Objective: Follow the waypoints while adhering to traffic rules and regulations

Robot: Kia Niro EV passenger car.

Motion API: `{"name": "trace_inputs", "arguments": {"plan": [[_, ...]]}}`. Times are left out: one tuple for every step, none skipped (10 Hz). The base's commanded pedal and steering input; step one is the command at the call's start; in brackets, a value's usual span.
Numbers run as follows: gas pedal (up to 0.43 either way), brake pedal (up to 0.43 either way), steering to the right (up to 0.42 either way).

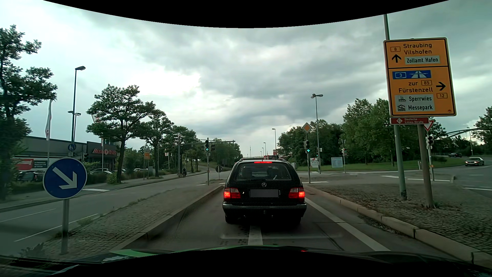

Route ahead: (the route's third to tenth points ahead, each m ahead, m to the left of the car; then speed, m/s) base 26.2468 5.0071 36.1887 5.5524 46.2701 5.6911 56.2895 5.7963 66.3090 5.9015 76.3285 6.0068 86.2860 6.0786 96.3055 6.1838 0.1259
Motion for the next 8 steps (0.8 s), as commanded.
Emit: {"name": "trace_inputs", "arguments": {"plan": [[0.000,0.226,0.002],[0.000,0.232,0.002],[0.000,0.232,0.002],[0.000,0.238,0.003],[0.000,0.244,0.002],[0.000,0.250,0.003],[0.000,0.244,0.003],[0.000,0.250,0.003]]}}
